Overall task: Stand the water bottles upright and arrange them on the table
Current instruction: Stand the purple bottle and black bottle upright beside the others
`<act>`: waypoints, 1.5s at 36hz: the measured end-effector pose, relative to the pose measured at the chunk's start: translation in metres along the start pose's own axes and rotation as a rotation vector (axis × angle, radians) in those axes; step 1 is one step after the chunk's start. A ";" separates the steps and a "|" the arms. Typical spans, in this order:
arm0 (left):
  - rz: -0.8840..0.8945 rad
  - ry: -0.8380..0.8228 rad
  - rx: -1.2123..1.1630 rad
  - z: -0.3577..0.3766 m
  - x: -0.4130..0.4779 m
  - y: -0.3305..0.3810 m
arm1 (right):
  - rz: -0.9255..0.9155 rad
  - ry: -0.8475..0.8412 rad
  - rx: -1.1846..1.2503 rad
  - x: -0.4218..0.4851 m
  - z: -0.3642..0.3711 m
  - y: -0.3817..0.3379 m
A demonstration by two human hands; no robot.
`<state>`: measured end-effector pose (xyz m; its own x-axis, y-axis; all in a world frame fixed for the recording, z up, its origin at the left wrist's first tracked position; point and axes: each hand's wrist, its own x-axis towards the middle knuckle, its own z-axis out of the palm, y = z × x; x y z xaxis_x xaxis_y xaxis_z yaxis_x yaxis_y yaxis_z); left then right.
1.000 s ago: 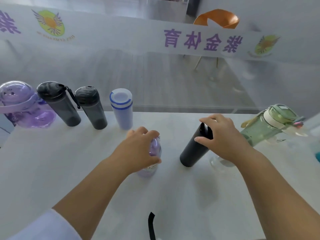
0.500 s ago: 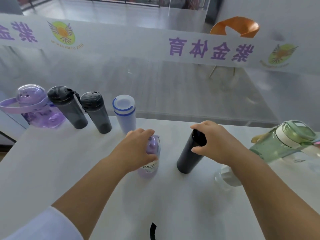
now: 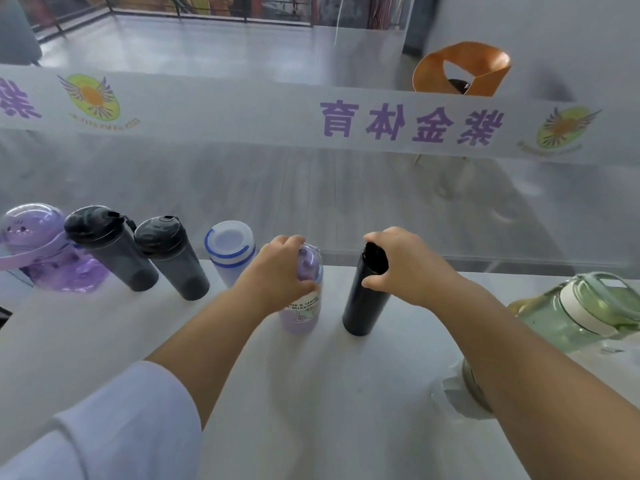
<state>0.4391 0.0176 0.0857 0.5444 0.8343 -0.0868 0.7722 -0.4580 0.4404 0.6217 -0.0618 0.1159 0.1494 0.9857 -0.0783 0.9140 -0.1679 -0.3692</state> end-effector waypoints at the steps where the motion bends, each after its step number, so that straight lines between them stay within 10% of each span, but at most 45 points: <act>1: -0.002 0.000 -0.001 0.000 0.004 0.000 | -0.004 0.002 -0.005 0.004 -0.001 0.000; 32: -0.012 -0.017 0.050 -0.014 0.036 0.001 | 0.022 -0.088 -0.015 0.026 -0.019 0.012; 54: 0.229 -0.014 0.084 -0.017 -0.067 0.040 | 0.253 0.087 -0.054 -0.126 -0.043 0.027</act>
<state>0.4281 -0.0511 0.1240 0.7127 0.7014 -0.0060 0.6521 -0.6595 0.3740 0.6435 -0.1897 0.1555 0.4055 0.9105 -0.0809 0.8620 -0.4104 -0.2976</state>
